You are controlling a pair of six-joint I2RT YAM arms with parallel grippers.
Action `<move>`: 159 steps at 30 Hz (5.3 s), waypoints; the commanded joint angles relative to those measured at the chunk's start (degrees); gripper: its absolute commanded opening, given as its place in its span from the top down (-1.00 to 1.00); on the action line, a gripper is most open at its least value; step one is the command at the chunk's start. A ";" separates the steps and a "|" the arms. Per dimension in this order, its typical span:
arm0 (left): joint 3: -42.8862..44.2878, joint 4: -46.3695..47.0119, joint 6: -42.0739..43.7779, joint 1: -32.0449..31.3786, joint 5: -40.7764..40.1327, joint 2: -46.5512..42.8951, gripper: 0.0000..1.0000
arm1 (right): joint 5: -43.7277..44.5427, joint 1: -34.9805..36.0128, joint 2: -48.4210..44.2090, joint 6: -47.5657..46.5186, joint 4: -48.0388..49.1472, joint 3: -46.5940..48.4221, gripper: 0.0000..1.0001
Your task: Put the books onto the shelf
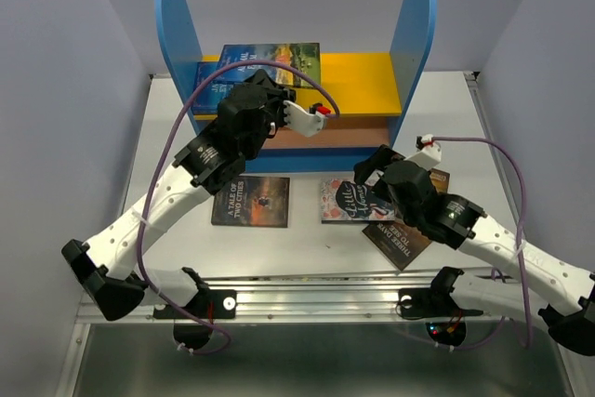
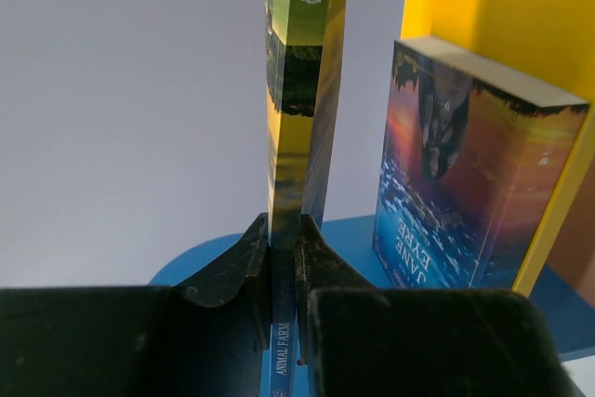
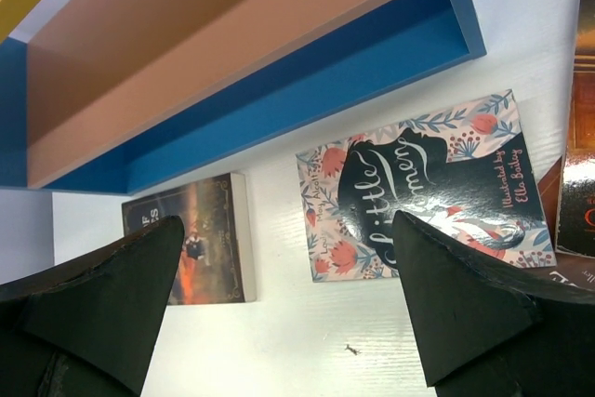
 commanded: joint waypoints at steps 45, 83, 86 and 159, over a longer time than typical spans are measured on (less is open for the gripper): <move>-9.00 1.66 0.13 20.92 15.64 -1.39 1.00 | 4.43 0.01 4.99 2.55 -0.05 4.31 -1.00; -1.35 -17.33 -3.12 21.10 27.06 -7.71 -0.98 | 1.97 0.01 8.33 0.27 0.04 7.30 -1.00; -1.00 -17.59 -3.65 21.10 27.33 -8.33 -0.98 | 1.36 0.01 8.15 0.09 0.13 7.30 -1.00; 5.59 -19.44 -113.95 25.14 2.28 1.60 -0.98 | -8.14 0.01 6.31 -18.28 2.77 5.46 -1.00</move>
